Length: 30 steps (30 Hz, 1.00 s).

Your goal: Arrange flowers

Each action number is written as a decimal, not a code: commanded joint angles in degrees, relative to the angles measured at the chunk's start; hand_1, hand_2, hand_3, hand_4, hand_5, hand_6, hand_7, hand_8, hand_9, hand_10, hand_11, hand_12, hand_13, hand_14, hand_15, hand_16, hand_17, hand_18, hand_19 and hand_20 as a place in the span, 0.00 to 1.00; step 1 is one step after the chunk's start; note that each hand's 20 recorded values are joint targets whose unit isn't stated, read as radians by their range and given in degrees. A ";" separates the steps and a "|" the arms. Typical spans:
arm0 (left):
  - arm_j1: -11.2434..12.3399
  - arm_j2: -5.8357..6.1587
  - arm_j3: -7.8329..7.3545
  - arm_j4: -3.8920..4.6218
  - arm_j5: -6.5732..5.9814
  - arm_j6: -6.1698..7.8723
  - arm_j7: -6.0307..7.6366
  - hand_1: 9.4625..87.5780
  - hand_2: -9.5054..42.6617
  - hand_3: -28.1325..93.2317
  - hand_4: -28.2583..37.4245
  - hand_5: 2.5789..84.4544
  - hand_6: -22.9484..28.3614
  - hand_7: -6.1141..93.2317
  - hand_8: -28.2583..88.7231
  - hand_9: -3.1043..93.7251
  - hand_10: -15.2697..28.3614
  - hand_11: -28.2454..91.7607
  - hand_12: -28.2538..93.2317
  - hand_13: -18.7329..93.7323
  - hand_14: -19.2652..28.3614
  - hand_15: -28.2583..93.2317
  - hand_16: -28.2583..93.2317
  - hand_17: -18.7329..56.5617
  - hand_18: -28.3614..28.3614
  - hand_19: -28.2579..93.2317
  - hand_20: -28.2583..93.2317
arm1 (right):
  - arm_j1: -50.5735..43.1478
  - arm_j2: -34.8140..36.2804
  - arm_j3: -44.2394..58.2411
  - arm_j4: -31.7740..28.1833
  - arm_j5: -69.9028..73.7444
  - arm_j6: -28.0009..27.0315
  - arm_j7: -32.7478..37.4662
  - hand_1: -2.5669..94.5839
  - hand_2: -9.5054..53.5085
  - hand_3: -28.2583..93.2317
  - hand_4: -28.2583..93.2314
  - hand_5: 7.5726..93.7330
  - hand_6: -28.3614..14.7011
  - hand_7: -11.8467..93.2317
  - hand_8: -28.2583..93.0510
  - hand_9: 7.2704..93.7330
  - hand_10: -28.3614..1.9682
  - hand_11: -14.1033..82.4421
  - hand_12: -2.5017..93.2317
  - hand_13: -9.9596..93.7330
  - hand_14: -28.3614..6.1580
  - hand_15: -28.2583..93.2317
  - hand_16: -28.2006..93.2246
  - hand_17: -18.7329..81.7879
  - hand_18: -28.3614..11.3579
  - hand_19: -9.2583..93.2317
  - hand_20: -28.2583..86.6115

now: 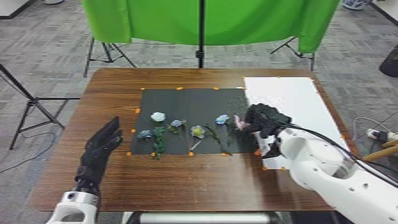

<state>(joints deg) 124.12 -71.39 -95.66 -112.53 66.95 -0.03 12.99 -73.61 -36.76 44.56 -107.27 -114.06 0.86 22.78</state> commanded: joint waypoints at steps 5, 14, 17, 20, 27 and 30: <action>1.04 -1.35 0.58 0.51 0.33 -0.67 -0.66 0.32 0.00 0.72 0.20 0.35 0.51 0.11 0.21 0.30 0.54 0.26 0.37 0.37 0.66 0.27 0.28 0.27 0.68 0.24 0.38 | -3.51 1.98 4.72 -5.38 -0.05 -10.20 0.42 0.45 0.00 0.73 0.05 0.62 0.61 0.25 0.17 0.75 0.46 0.33 0.23 0.98 0.74 0.67 0.50 0.84 0.52 1.00 0.64; 0.98 -1.27 0.67 0.39 0.46 -1.00 -0.88 0.32 0.00 0.72 0.20 0.35 0.51 0.11 0.21 0.30 0.53 0.25 0.38 0.37 0.66 0.27 0.28 0.27 0.68 0.24 0.38 | -26.92 -6.29 33.22 -11.89 12.59 7.93 -2.59 0.23 0.02 0.70 0.11 0.52 0.53 0.17 0.20 0.65 0.29 0.26 0.24 0.87 0.52 0.57 0.47 0.74 0.39 0.89 0.54; 1.22 -1.32 0.63 -0.03 1.08 -1.48 -0.78 0.32 0.00 0.72 0.20 0.35 0.51 0.11 0.21 0.30 0.53 0.26 0.38 0.37 0.66 0.27 0.28 0.27 0.68 0.24 0.38 | -33.50 -13.23 38.62 -10.74 32.87 17.84 -18.24 0.22 0.09 0.75 0.10 0.53 0.54 0.20 0.19 0.57 0.31 0.24 0.22 0.64 0.34 0.44 0.44 0.50 0.28 0.62 0.54; 0.53 -0.80 2.59 0.10 1.51 2.38 3.01 0.32 0.00 0.72 0.20 0.39 0.52 0.12 0.21 0.34 0.56 0.28 0.37 0.38 0.67 0.27 0.28 0.27 0.68 0.24 0.38 | -38.14 -19.89 41.52 -9.75 54.03 16.09 -32.78 0.18 0.11 0.82 0.10 0.49 0.60 0.21 0.18 0.46 0.40 0.20 0.19 0.43 0.39 0.30 0.38 0.36 0.35 0.19 0.47; -0.02 -0.70 2.87 -1.47 1.24 1.86 4.27 0.32 0.00 0.73 0.19 0.45 0.51 0.15 0.20 0.40 0.58 0.32 0.35 0.41 0.67 0.29 0.27 0.28 0.69 0.24 0.38 | -46.57 -30.33 43.62 -10.31 58.47 11.54 -43.91 0.06 0.15 0.87 0.07 0.28 0.69 0.18 0.17 0.34 0.57 0.18 0.13 0.33 0.61 0.28 0.28 0.32 0.42 0.09 0.42; 0.07 -0.97 2.73 -2.02 1.36 0.63 4.19 0.32 0.00 0.74 0.19 0.45 0.51 0.15 0.20 0.40 0.58 0.32 0.35 0.41 0.67 0.29 0.27 0.28 0.69 0.24 0.38 | -50.05 -30.26 42.18 -12.17 51.67 17.06 -46.07 0.02 0.12 0.89 0.06 0.23 0.71 0.19 0.17 0.29 0.62 0.17 0.12 0.30 0.65 0.27 0.25 0.29 0.46 0.09 0.40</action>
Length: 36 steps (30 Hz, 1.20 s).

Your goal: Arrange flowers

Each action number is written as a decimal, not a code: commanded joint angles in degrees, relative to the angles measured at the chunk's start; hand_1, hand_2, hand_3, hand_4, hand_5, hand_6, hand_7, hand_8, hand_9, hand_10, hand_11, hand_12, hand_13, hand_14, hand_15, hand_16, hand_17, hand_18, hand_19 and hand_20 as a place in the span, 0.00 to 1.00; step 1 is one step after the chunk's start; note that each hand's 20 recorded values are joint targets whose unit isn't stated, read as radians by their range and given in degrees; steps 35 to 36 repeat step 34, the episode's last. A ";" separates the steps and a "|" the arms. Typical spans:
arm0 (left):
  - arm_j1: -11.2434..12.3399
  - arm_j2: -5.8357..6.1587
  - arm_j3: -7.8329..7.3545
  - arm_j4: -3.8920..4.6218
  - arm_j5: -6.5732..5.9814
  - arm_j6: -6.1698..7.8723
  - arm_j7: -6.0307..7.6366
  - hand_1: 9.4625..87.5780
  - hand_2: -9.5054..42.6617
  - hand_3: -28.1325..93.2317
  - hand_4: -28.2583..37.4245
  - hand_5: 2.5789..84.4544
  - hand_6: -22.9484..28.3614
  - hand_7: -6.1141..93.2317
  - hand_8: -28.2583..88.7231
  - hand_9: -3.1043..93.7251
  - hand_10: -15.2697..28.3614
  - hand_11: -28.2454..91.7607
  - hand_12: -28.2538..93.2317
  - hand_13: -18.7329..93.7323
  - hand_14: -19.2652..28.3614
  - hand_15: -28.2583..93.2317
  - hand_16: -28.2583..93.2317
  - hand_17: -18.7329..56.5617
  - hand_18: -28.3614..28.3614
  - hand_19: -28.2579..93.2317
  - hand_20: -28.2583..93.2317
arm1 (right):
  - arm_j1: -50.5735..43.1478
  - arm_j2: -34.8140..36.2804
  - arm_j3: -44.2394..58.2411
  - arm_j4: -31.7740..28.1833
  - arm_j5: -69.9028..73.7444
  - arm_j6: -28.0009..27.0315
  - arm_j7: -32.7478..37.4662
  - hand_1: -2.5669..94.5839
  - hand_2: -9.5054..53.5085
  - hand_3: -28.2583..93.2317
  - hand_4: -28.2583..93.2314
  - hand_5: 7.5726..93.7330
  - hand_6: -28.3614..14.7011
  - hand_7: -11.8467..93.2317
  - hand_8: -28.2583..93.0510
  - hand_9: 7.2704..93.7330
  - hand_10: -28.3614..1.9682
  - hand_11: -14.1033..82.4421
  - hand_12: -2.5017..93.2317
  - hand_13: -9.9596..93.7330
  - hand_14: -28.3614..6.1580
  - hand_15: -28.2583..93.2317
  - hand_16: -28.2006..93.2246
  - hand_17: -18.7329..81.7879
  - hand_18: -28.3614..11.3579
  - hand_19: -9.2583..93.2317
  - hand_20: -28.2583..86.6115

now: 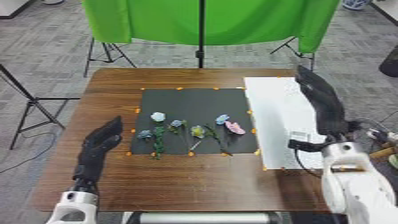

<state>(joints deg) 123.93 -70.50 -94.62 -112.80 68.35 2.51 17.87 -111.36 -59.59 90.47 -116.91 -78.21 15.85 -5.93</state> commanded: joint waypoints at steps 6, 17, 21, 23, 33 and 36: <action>0.91 -3.03 1.95 -2.62 -0.17 -1.93 -1.15 0.31 0.00 0.74 0.18 0.46 0.51 0.15 0.20 0.41 0.59 0.32 0.35 0.41 0.68 0.29 0.27 0.28 0.68 0.24 0.38 | -14.75 -9.53 -5.04 -3.54 10.45 8.58 -19.33 0.00 0.05 0.90 0.05 0.13 0.74 0.22 0.15 0.19 0.74 0.13 0.11 0.23 0.66 0.25 0.23 0.25 0.50 0.08 0.39; 0.60 -3.34 1.89 -2.88 -0.16 -1.27 -1.85 0.31 0.00 0.74 0.19 0.45 0.51 0.14 0.20 0.43 0.60 0.33 0.35 0.41 0.68 0.29 0.27 0.28 0.68 0.24 0.38 | -11.71 -9.08 -7.03 -2.98 14.13 8.36 -19.26 0.02 0.04 0.90 0.05 0.03 0.70 0.22 0.16 0.17 0.72 0.12 0.13 0.40 0.52 0.31 0.28 0.42 0.31 0.12 0.43; 1.18 -3.63 1.94 -3.05 -0.72 0.66 -1.62 0.31 0.00 0.74 0.19 0.40 0.49 0.12 0.20 0.64 0.67 0.50 0.37 0.44 0.70 0.30 0.26 0.26 0.69 0.23 0.37 | -12.36 -9.06 -7.22 -3.05 6.89 12.73 -18.51 0.03 0.08 0.86 0.05 0.48 0.72 0.25 0.14 0.59 0.51 0.22 0.14 0.55 0.47 0.37 0.28 0.48 0.33 0.12 0.48; 1.03 -3.58 1.92 -2.89 -0.72 0.45 -0.96 0.32 0.00 0.73 0.19 0.39 0.48 0.11 0.20 0.69 0.68 0.56 0.38 0.47 0.72 0.31 0.26 0.25 0.69 0.23 0.36 | -11.87 -8.83 -8.61 -4.03 13.85 15.83 -20.73 0.03 0.14 0.85 0.05 0.54 0.68 0.25 0.15 0.58 0.50 0.22 0.13 0.61 0.47 0.37 0.28 0.57 0.35 0.14 0.56; 1.77 -3.04 0.72 -2.25 2.41 -1.00 -1.17 0.26 0.00 0.76 0.16 0.38 0.49 0.08 0.20 0.48 0.63 0.33 0.33 0.46 0.74 0.31 0.22 0.35 0.72 0.26 0.42 | -13.59 -8.08 -5.44 -3.50 -2.48 14.04 -16.47 0.09 0.12 0.87 0.06 0.59 0.69 0.24 0.12 0.55 0.66 0.22 0.07 0.43 0.56 0.33 0.29 0.47 0.48 0.10 0.61; 1.58 -2.91 1.13 -2.47 0.09 -0.66 -0.88 0.25 0.00 0.76 0.16 0.35 0.49 0.08 0.20 0.52 0.65 0.36 0.34 0.44 0.72 0.30 0.22 0.31 0.71 0.24 0.39 | -14.42 -8.98 -2.12 -3.94 -1.53 2.07 -14.89 0.11 0.12 0.87 0.05 0.59 0.70 0.24 0.12 0.54 0.69 0.22 0.07 0.42 0.56 0.32 0.30 0.45 0.49 0.10 0.60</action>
